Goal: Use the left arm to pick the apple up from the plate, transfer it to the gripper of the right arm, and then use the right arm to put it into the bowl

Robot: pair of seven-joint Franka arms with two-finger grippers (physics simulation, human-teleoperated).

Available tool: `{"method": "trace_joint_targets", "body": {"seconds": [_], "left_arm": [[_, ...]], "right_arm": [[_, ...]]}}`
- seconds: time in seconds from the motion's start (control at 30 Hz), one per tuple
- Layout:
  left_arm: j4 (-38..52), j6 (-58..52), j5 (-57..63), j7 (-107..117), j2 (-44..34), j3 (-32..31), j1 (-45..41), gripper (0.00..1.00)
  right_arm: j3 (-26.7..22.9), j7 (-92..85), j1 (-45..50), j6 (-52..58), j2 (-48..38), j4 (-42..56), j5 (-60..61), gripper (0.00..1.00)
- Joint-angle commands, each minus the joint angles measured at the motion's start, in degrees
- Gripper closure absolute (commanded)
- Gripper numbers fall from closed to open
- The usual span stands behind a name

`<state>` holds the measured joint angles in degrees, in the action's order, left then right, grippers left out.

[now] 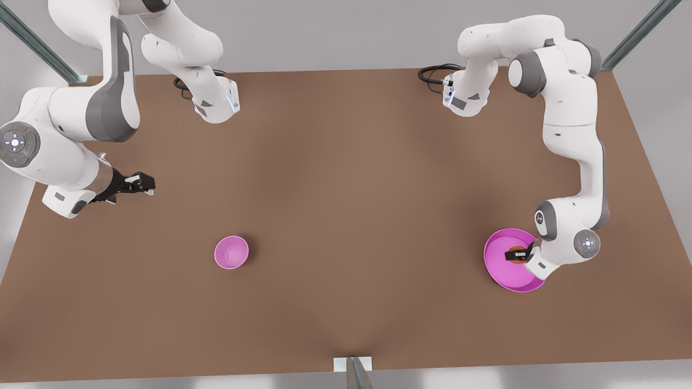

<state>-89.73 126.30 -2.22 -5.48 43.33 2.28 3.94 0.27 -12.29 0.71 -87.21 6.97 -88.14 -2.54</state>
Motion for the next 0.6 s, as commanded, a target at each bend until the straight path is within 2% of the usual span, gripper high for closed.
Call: {"method": "trace_joint_targets", "body": {"seconds": [0.0, 0.4, 0.5, 0.57], "left_arm": [[-0.44, 0.36, -0.24, -4.19, 0.18, 0.00, 0.10, 0.00], [-1.06, 3.26, -0.41, -4.02, 1.76, -0.08, 0.37, 0.00], [-0.97, 3.26, -0.41, -3.84, 1.76, 0.00, 0.37, 0.20], [-0.97, 3.17, -0.41, -3.84, 1.76, -0.08, 0.37, 0.20]], "right_arm": [[-0.01, -0.37, 0.00, -0.24, -0.03, -0.11, 0.08, 0.00], [-0.01, -0.37, 0.00, -0.24, 0.15, -0.19, 0.08, 0.00], [0.08, -0.37, 0.00, -0.24, 0.15, -0.19, 0.08, 0.00], [-0.01, -0.37, 0.00, -0.24, 0.15, -0.19, 0.17, 0.00]]}}
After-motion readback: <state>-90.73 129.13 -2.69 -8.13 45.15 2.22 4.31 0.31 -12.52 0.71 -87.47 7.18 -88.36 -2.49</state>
